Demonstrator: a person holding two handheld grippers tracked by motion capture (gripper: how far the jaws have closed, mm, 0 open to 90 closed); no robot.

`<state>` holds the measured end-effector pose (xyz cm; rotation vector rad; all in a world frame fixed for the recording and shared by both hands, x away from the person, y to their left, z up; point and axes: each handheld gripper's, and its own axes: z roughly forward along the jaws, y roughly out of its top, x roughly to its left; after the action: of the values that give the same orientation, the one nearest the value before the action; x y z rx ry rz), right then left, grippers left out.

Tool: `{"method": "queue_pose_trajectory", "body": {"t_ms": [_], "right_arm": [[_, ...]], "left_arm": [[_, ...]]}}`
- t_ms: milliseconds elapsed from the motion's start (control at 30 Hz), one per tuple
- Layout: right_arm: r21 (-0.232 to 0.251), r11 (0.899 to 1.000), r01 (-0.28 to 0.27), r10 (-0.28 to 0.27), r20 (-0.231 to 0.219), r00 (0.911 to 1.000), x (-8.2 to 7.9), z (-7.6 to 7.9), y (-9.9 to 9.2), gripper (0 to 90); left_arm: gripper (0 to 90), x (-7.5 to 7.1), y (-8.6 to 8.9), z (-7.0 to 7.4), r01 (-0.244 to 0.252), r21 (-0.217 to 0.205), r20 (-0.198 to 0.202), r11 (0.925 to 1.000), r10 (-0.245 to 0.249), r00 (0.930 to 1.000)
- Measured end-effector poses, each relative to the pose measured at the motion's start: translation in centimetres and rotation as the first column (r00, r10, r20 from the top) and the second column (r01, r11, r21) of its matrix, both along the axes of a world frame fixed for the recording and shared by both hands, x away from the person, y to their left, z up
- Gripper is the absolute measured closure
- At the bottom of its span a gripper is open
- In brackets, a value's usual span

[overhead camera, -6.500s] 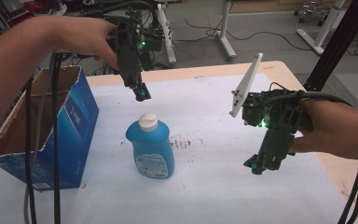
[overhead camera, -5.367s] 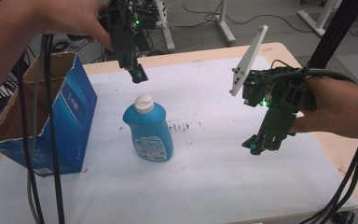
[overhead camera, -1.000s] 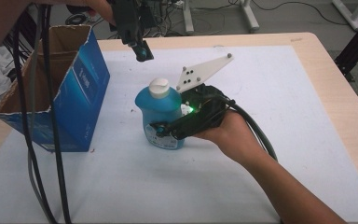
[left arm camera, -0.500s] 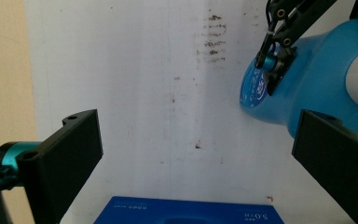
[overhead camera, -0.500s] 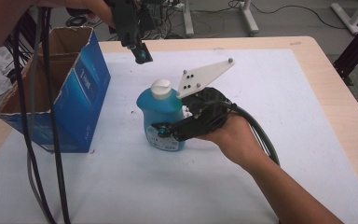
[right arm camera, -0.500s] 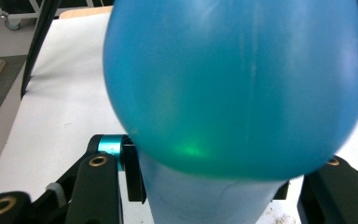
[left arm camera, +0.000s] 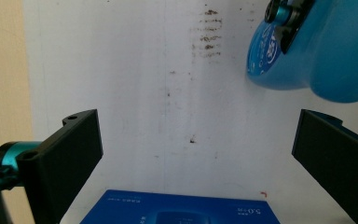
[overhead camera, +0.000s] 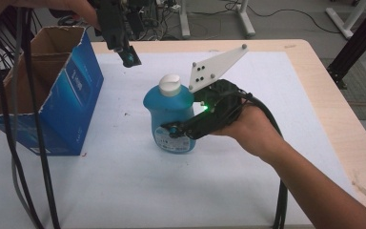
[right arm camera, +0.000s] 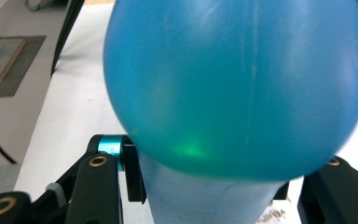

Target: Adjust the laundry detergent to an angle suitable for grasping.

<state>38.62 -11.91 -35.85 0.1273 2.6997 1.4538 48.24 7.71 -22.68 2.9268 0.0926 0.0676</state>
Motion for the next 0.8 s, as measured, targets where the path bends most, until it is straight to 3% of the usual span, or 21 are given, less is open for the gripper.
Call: {"method": "queue_pose_trajectory", "body": {"t_ms": [200,800], "right_arm": [[0.001,0.999,-0.049,0.049,0.004,0.9988,0.3,0.6,-1.4,45.2],[0.024,0.996,-0.090,0.090,-0.015,0.9958,2.0,0.1,-3.8,45.2]], "left_arm": [[1.7,-0.4,0.0,0.0,0.000,0.000,0.003,1.0000,0.000,1.0000],[1.7,-1.1,0.0,-0.6,-0.006,0.010,-0.006,0.9999,0.006,1.0000]]}}
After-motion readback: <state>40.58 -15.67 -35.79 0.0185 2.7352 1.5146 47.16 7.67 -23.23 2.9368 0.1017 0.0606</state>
